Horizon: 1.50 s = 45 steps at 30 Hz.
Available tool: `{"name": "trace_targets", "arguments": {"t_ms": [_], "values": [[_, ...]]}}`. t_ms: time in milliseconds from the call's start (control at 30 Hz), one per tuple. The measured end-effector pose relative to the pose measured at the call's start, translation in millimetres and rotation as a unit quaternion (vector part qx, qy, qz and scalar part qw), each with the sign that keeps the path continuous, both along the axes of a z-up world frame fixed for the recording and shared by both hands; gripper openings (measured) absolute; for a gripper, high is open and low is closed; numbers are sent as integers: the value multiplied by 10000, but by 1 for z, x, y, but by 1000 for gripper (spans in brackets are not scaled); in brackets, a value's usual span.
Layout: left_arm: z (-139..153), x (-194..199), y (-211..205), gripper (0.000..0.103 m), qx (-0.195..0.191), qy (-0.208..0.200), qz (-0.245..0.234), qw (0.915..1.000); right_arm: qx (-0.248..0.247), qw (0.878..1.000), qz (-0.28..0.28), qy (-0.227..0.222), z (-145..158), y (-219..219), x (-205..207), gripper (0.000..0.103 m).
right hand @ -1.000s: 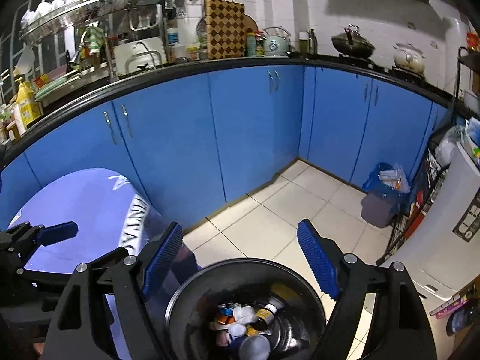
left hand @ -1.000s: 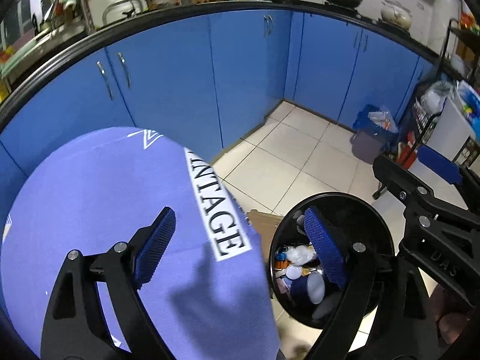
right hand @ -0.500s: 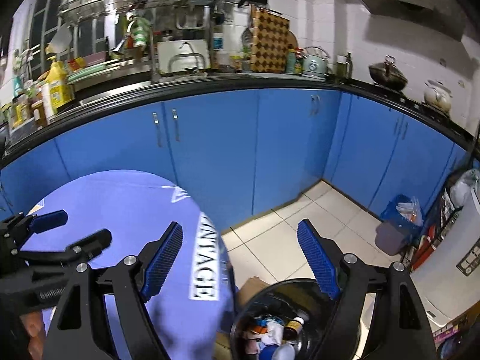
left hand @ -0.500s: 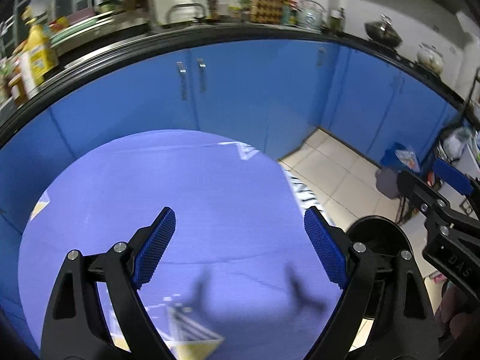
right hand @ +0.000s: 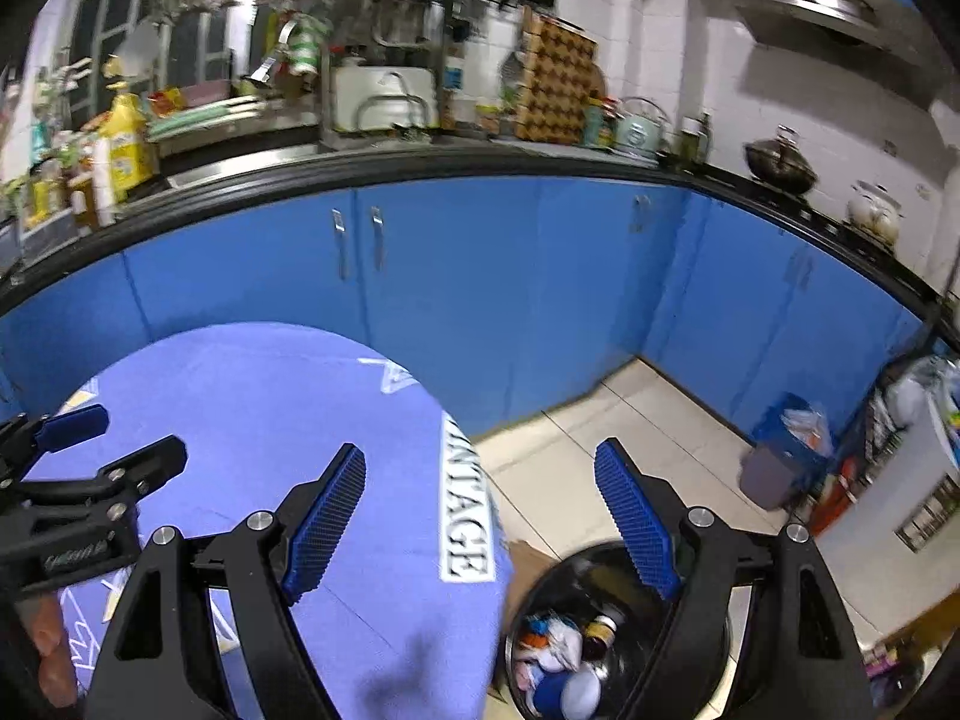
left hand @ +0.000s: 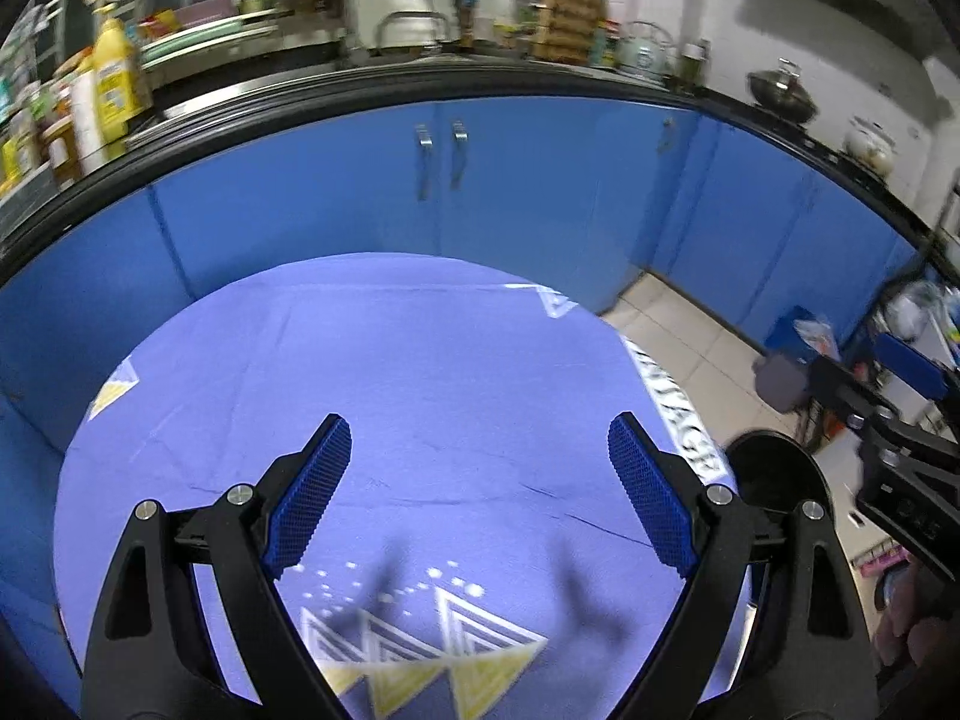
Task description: Collect trash
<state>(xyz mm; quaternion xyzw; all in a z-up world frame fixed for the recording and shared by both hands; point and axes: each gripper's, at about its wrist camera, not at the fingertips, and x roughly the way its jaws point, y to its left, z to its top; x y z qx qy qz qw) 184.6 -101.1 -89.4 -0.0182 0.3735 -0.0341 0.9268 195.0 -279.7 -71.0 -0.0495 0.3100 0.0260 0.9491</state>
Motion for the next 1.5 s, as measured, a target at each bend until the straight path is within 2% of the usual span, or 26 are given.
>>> {"name": "trace_targets", "arguments": {"t_ms": [133,300,633,1000,1500], "values": [[1,-9,-21,90,63,-70,-269,9996,101,9997,-161,181,-5,-12,-4,77],[6,-12,-39,93,161,-171,-358,9991,90,9996,-241,127,-1,-20,-9,77],[5,-19,-94,93,244,-144,-909,9955,208,9972,-699,185,-5,-68,-27,77],[5,-24,-139,93,463,-198,-1204,9914,290,9944,-1006,139,-5,-109,-39,77],[1,-24,-154,93,563,-177,-1274,9901,409,9936,-1048,120,-7,-126,-42,77]]}}
